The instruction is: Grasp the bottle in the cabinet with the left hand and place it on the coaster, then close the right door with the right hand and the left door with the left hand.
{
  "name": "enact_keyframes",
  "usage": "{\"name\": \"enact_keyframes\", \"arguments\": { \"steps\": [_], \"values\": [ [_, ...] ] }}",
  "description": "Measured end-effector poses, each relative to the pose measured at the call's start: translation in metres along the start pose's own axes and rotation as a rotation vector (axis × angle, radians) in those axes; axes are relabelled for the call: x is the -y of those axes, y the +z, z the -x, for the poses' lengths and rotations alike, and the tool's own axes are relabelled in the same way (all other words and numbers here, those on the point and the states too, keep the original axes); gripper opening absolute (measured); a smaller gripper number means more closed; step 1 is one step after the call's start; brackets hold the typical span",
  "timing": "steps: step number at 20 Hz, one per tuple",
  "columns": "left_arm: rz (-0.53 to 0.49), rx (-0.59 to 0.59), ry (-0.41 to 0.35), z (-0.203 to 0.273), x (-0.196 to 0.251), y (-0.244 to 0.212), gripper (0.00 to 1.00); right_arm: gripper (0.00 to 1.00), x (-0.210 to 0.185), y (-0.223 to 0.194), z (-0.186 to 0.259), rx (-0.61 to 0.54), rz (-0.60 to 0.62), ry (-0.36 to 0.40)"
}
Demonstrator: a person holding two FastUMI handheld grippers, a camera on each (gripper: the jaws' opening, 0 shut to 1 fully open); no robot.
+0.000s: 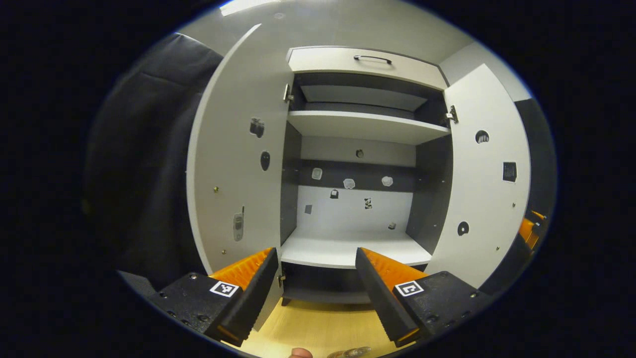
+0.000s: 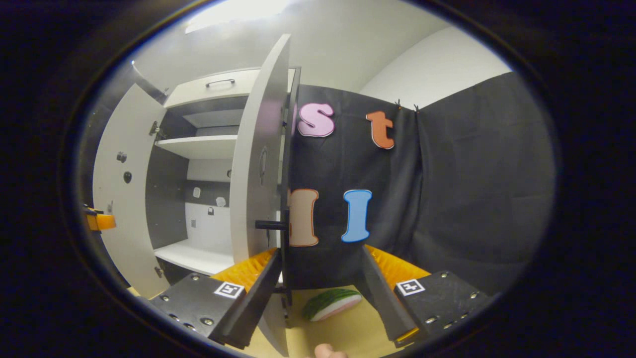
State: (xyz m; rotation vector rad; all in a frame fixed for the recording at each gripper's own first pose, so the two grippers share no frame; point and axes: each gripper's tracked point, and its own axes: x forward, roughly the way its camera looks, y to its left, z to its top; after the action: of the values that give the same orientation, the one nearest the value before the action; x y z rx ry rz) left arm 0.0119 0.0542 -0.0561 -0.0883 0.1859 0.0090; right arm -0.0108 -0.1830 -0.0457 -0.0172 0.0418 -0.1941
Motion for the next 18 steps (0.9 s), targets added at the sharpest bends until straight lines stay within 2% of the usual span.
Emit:
{"name": "enact_keyframes", "arguments": {
  "steps": [5,6,13,14,18],
  "values": [
    [0.026,0.007,0.052,0.002,-0.024,0.004,0.96,0.93,-0.001,-0.007,0.001,-0.041,-0.083,-0.004],
    [0.032,-0.002,0.056,0.002,-0.026,0.002,0.96,0.96,-0.002,-0.008,0.000,-0.043,-0.088,-0.005],
    [0.057,0.012,0.040,0.005,-0.025,0.005,0.96,0.93,-0.018,-0.009,0.001,-0.053,-0.097,0.028],
    [0.058,0.015,0.040,0.007,-0.025,0.006,0.96,0.96,-0.023,-0.009,0.002,-0.056,-0.101,0.036],
    [0.062,0.019,0.046,0.012,-0.030,0.006,0.96,0.96,-0.046,-0.011,0.002,-0.067,-0.117,0.076]
  ]
}}
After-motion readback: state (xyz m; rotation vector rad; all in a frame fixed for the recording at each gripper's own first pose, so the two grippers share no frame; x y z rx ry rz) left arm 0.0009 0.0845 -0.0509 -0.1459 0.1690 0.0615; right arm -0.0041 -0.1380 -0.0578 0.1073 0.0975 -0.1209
